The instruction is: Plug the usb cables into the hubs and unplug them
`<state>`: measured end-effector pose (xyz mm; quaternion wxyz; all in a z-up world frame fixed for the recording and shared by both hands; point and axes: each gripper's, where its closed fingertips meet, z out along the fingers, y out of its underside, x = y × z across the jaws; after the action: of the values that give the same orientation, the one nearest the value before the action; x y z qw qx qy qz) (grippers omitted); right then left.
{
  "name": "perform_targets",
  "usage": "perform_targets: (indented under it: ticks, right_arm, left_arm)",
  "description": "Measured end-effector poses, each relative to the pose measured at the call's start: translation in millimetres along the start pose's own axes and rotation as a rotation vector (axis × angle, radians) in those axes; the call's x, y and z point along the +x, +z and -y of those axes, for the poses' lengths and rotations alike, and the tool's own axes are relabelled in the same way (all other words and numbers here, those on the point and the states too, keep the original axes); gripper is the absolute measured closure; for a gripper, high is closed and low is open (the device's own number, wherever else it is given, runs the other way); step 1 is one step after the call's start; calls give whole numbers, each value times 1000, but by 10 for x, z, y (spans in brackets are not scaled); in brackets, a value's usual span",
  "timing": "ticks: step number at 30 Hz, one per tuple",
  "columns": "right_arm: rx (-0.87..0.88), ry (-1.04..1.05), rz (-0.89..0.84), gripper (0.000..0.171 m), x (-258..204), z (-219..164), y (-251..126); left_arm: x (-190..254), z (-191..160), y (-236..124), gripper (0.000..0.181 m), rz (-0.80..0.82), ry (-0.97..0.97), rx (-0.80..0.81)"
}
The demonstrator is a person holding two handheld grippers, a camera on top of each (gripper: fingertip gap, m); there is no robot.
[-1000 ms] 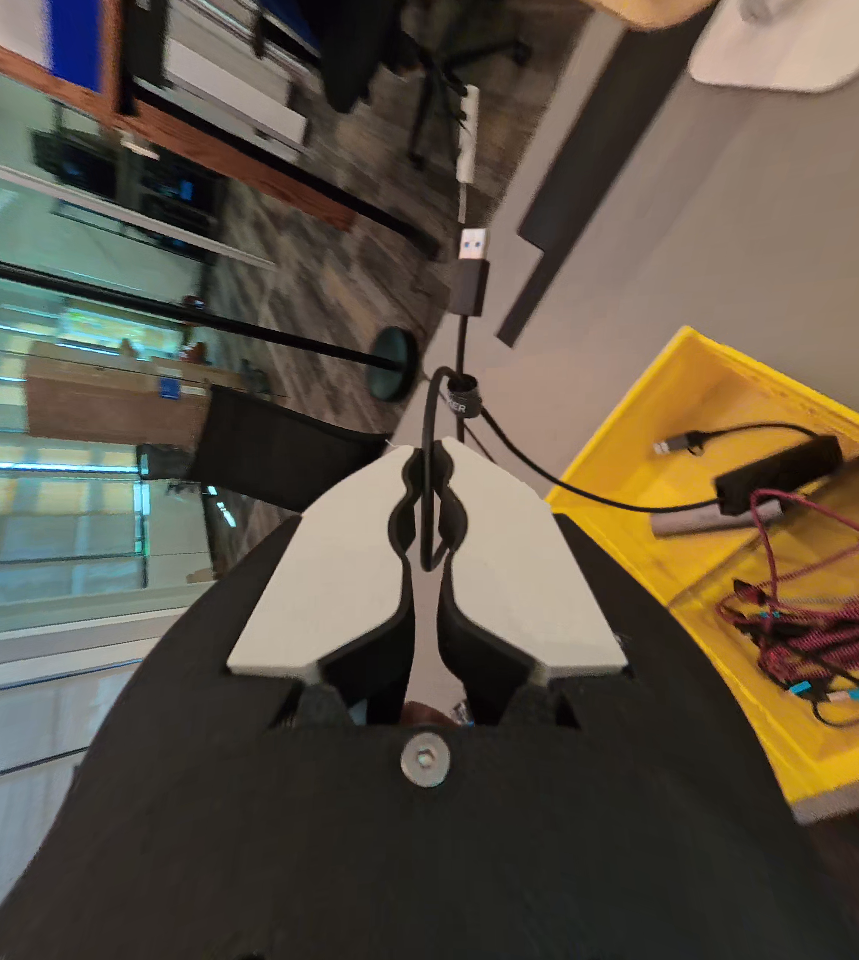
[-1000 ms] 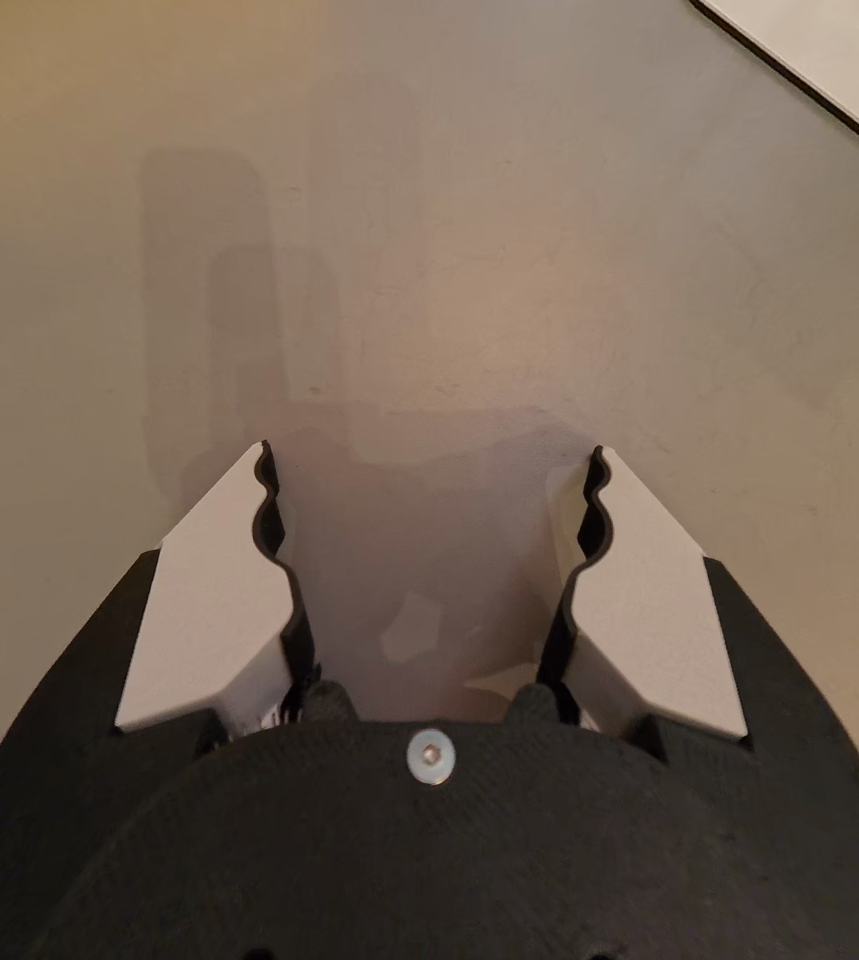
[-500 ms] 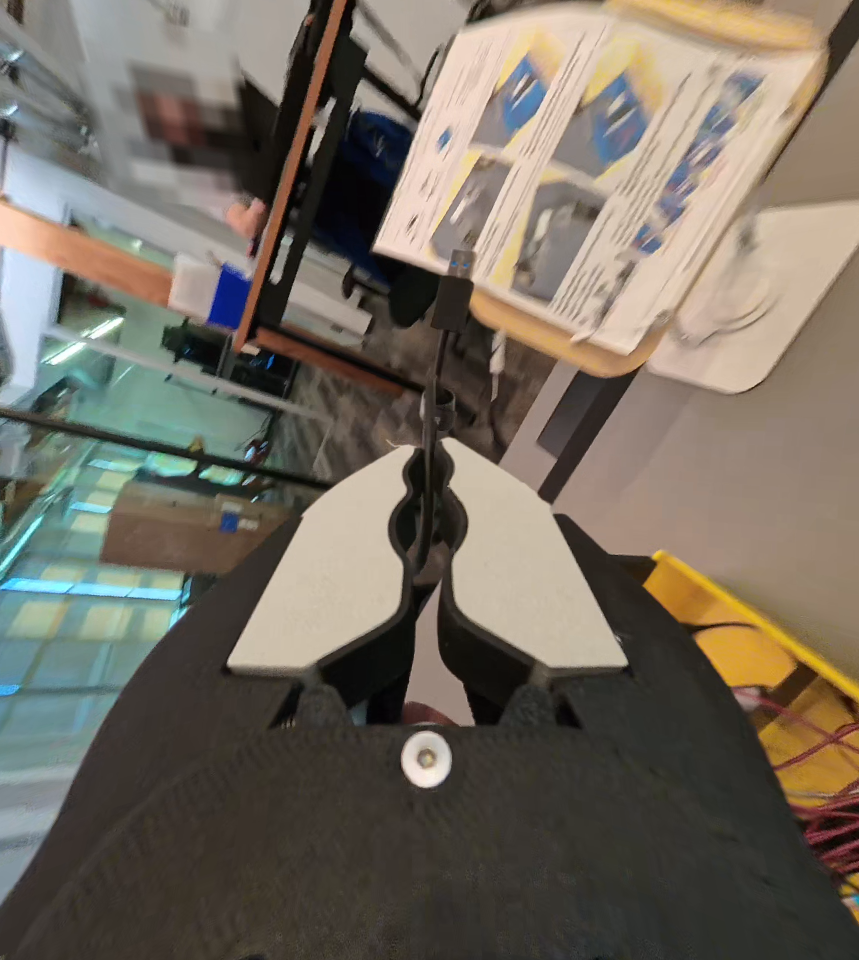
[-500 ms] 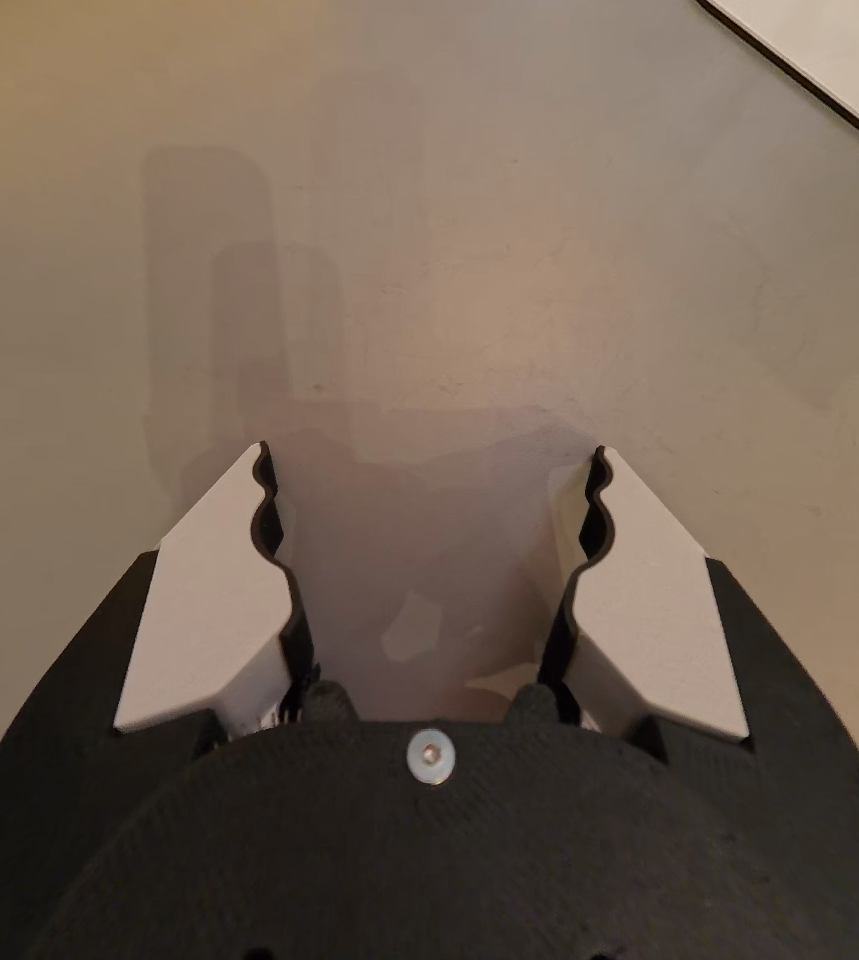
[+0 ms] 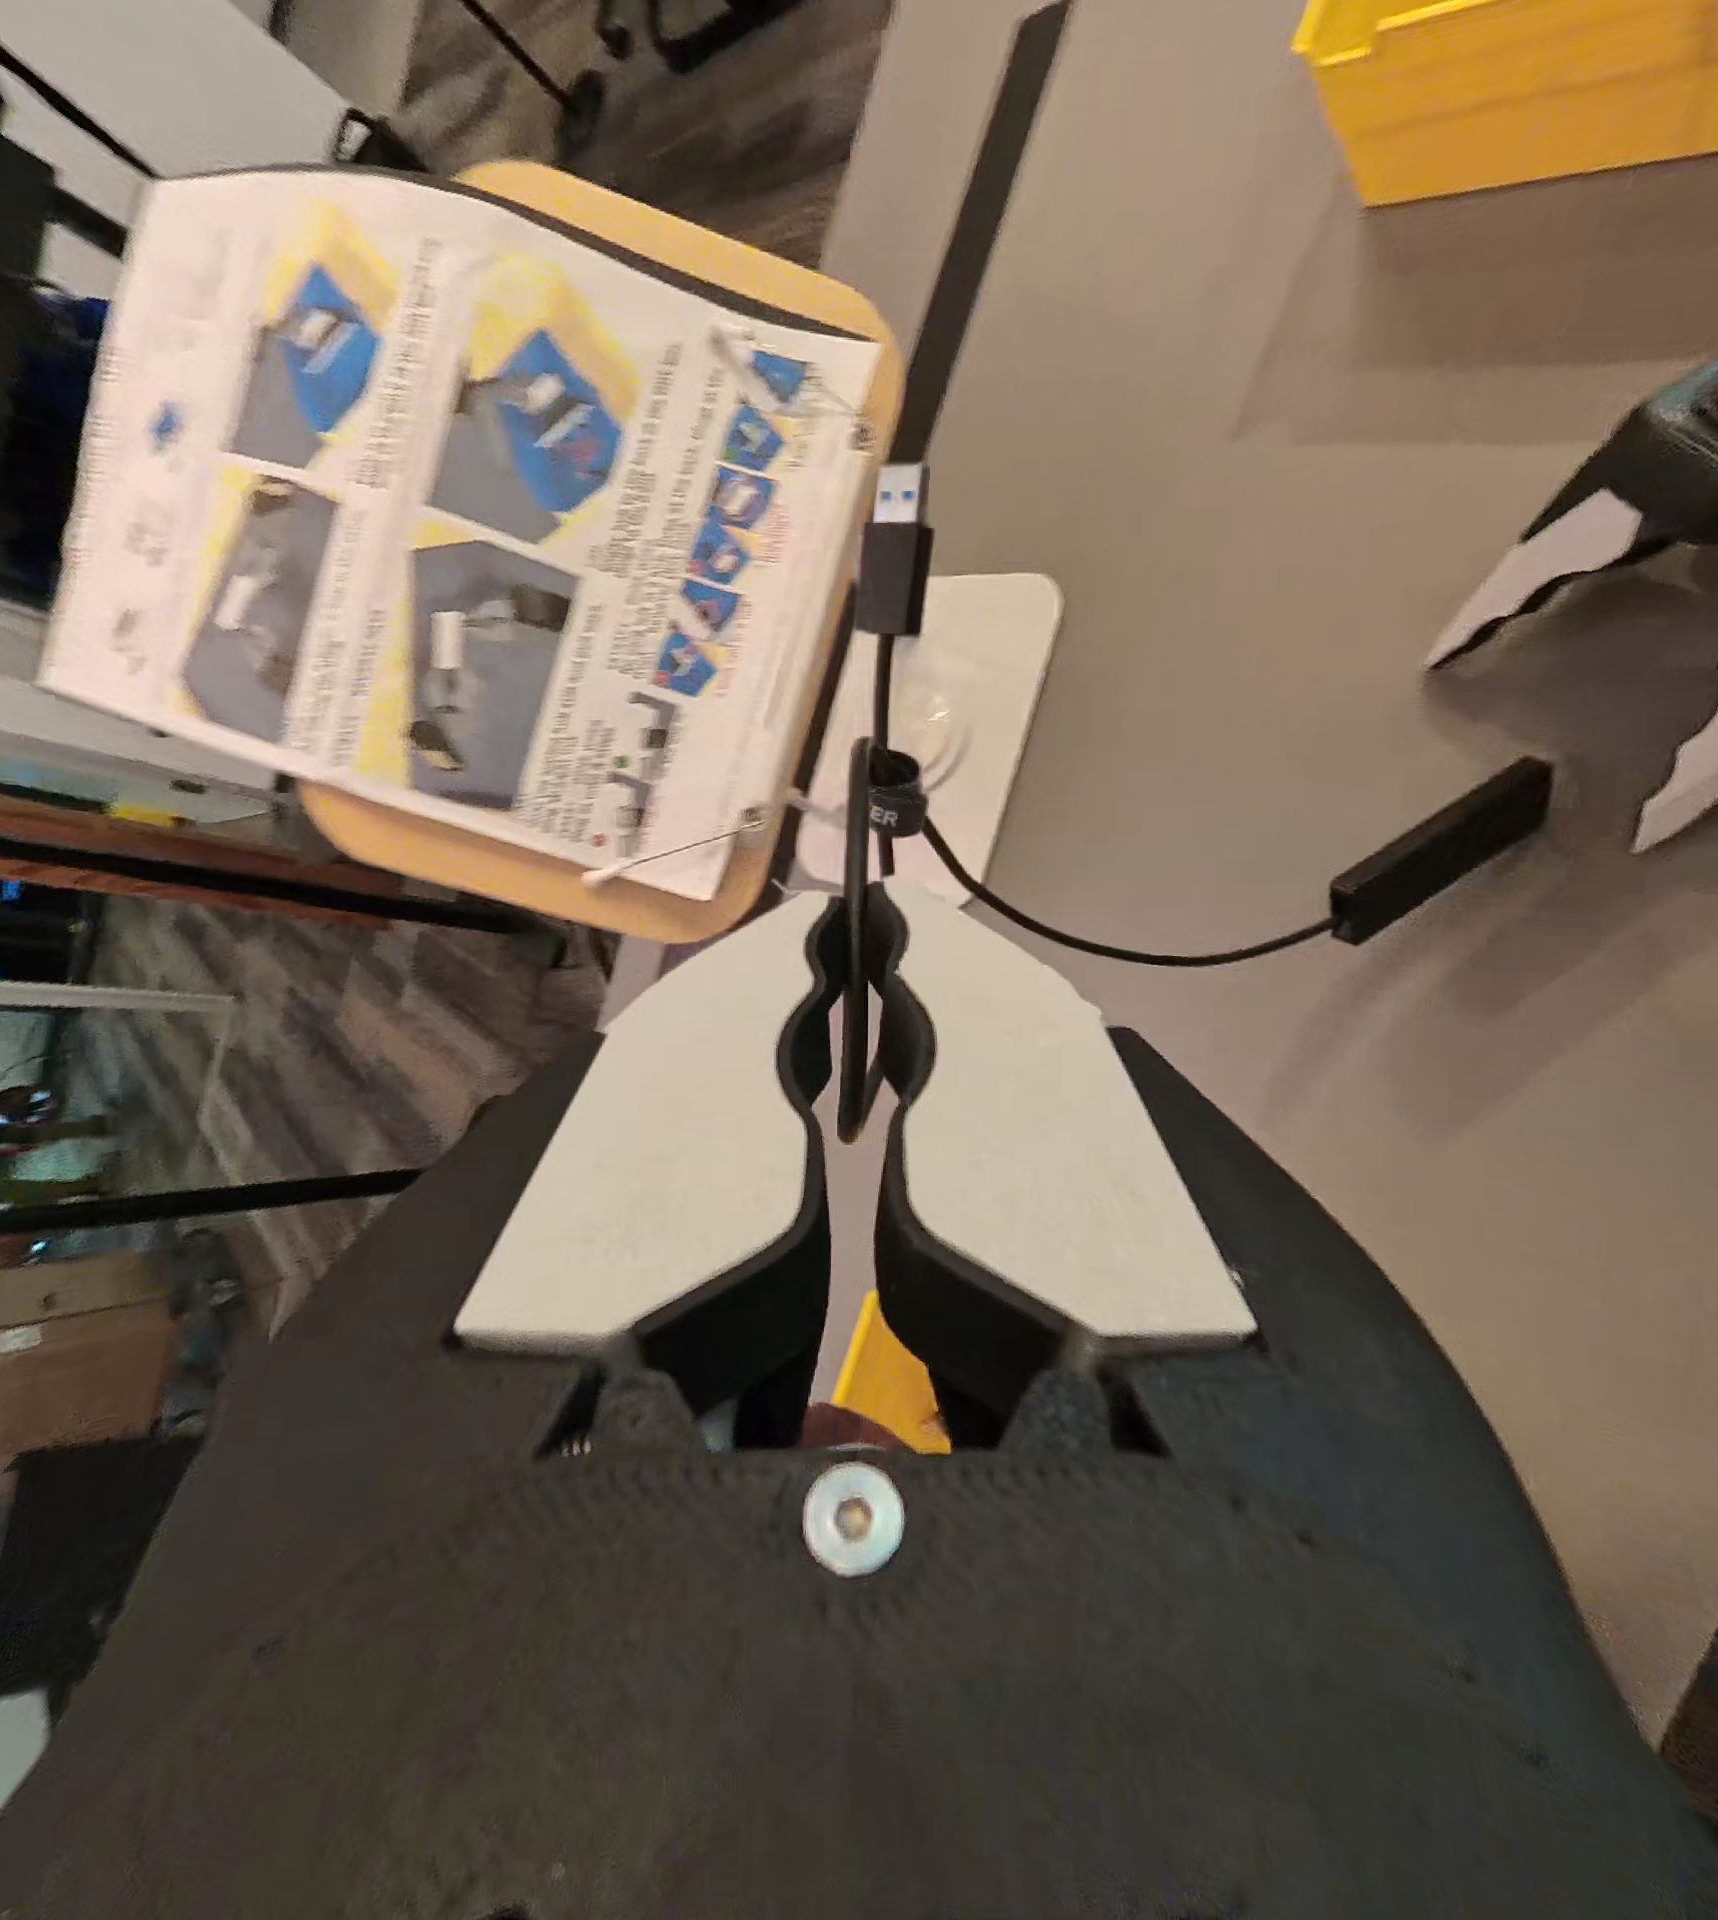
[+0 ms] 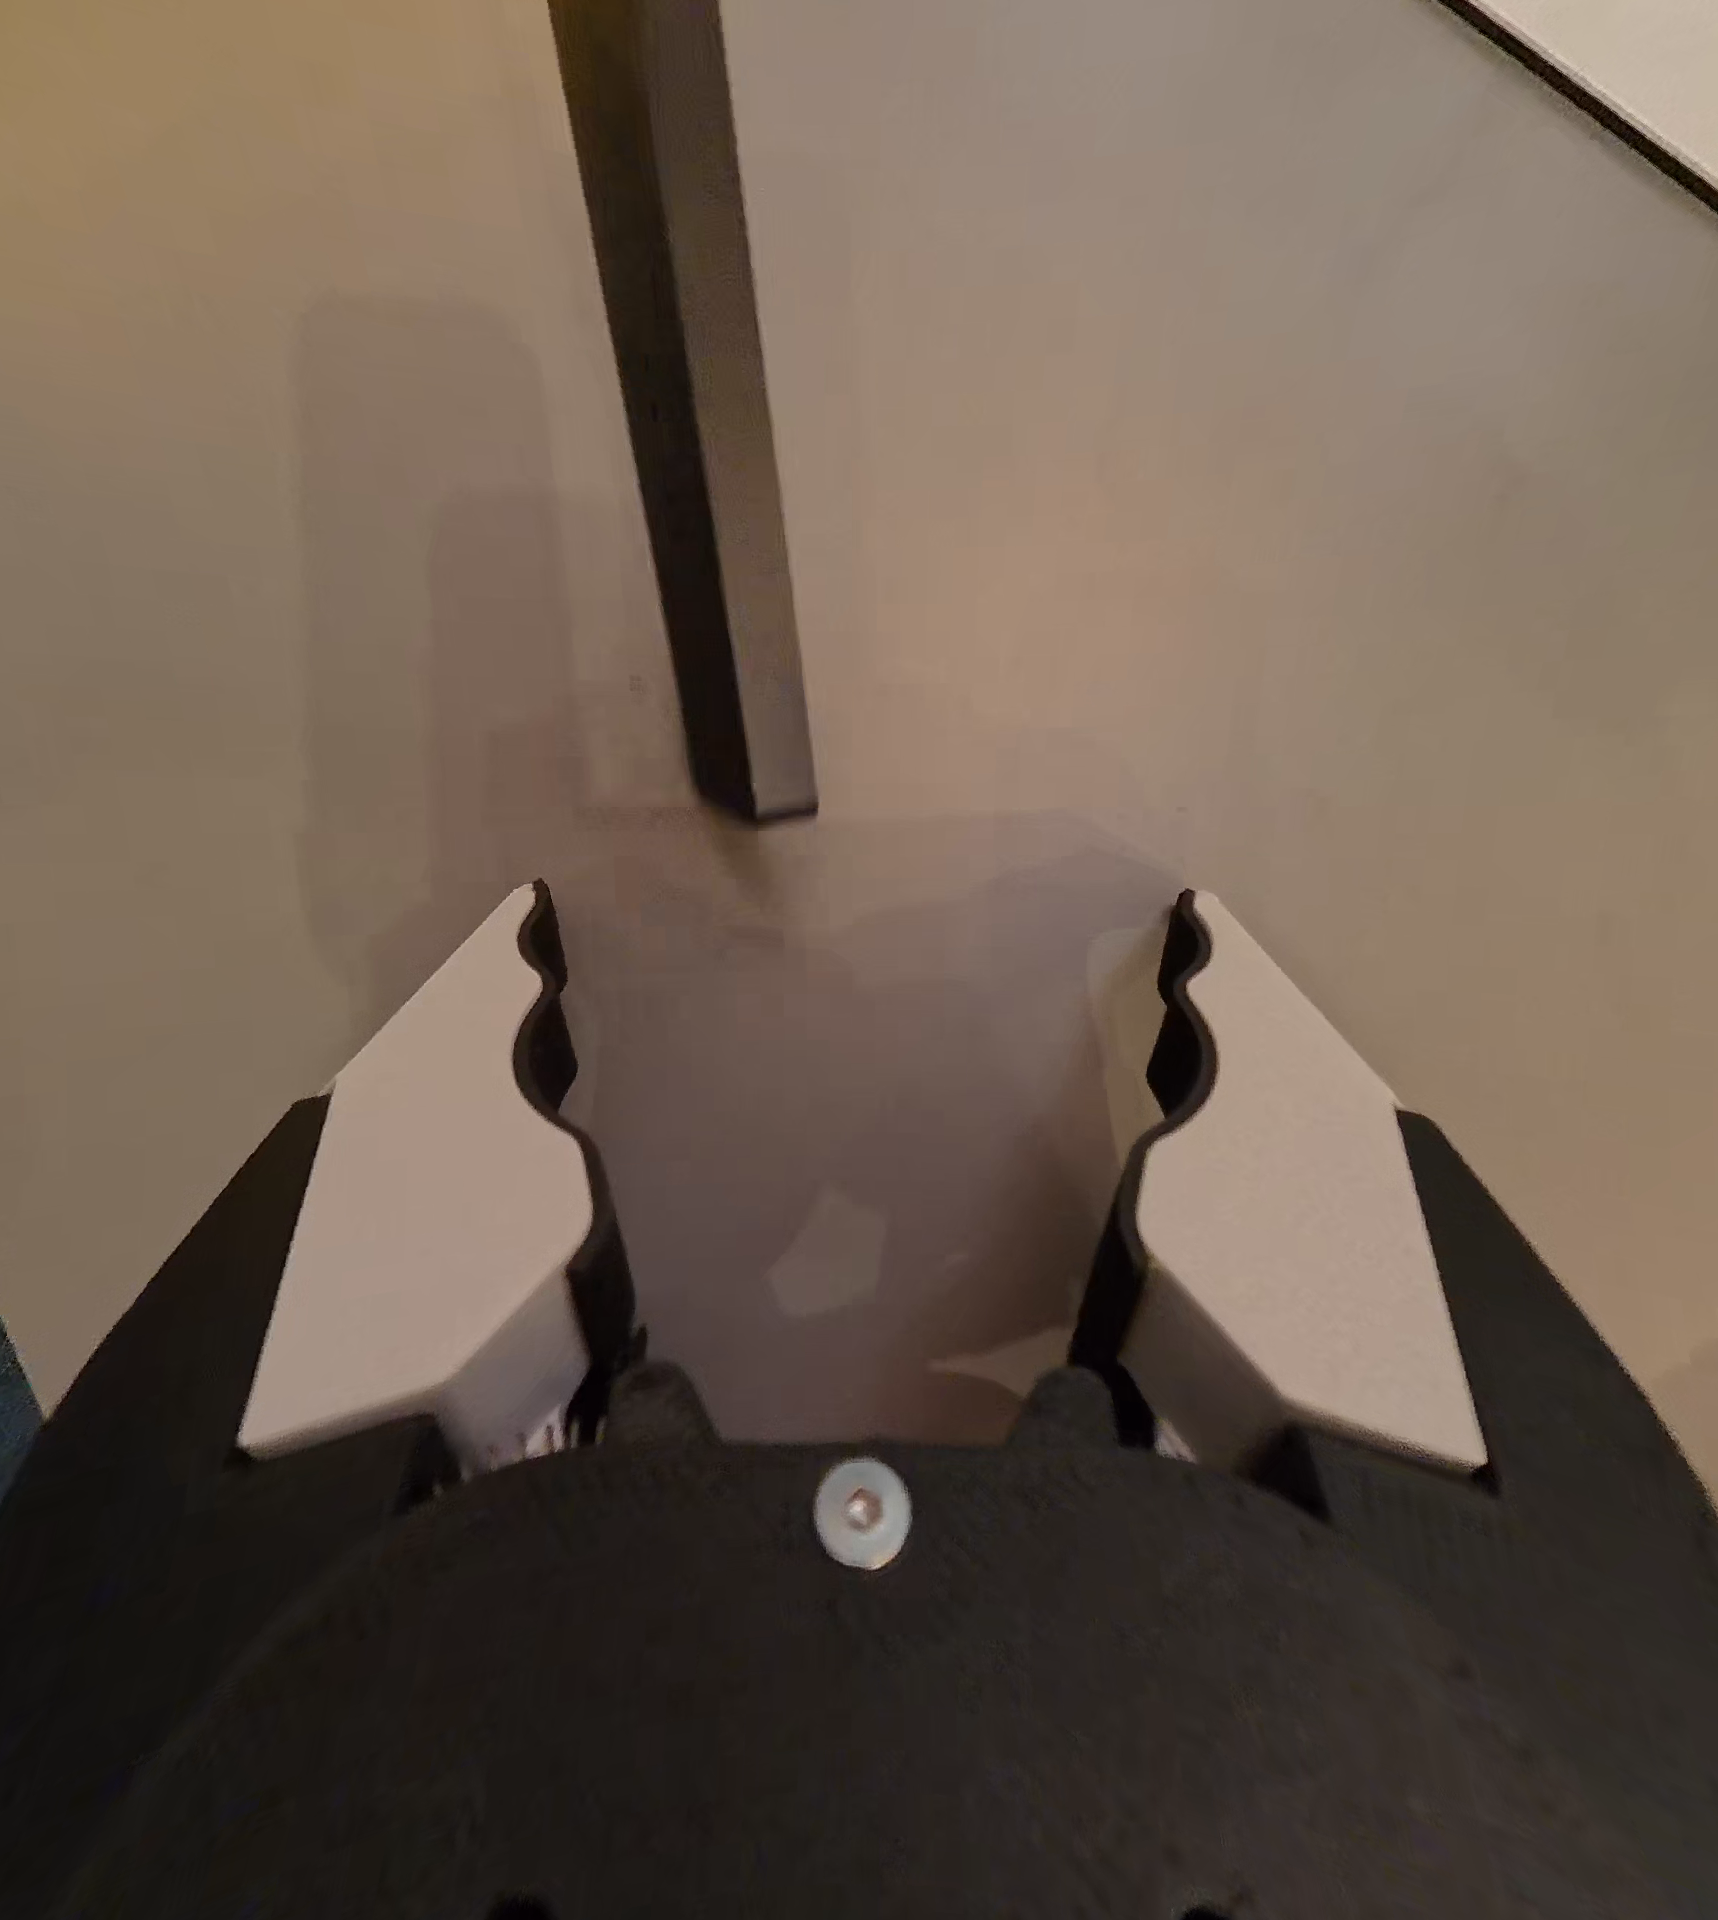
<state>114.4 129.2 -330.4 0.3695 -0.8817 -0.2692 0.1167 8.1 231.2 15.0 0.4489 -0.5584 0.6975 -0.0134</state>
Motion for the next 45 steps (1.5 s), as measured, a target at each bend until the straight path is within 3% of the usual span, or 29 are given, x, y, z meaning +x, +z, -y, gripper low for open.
perform_targets:
  ticks: [10,22,23,27,32,37,42,45]
  right_arm:
    - [2,-7,8,57,-20,-38,-37]
    - [1,-15,6,58,-22,-43,-32]
    - [1,-15,6,58,-22,-43,-32]
    - [1,-16,7,58,-21,-42,-32]
    - [1,-17,8,58,-21,-44,-33]
    - [1,-16,7,58,-19,-46,-33]
    - [1,-15,6,58,-16,-46,-34]
    - [2,-14,5,59,-13,-47,-35]
  left_arm:
    - [977,-525,948,178,-194,-18,-110]
    - [2124,-1041,1574,178,-417,-175,-171]
    - [2195,-1070,1599,176,-425,-180,-181]
    - [2443,-1132,1598,129,-500,-253,-215]
    - [2340,-1043,1336,119,-469,-309,-146]
    - [1840,-1113,623,128,-308,-295,-84]
    - [1338,-1889,-257,141,-151,-337,-186]
    - [1297,-2618,-723,142,-111,-398,-375]
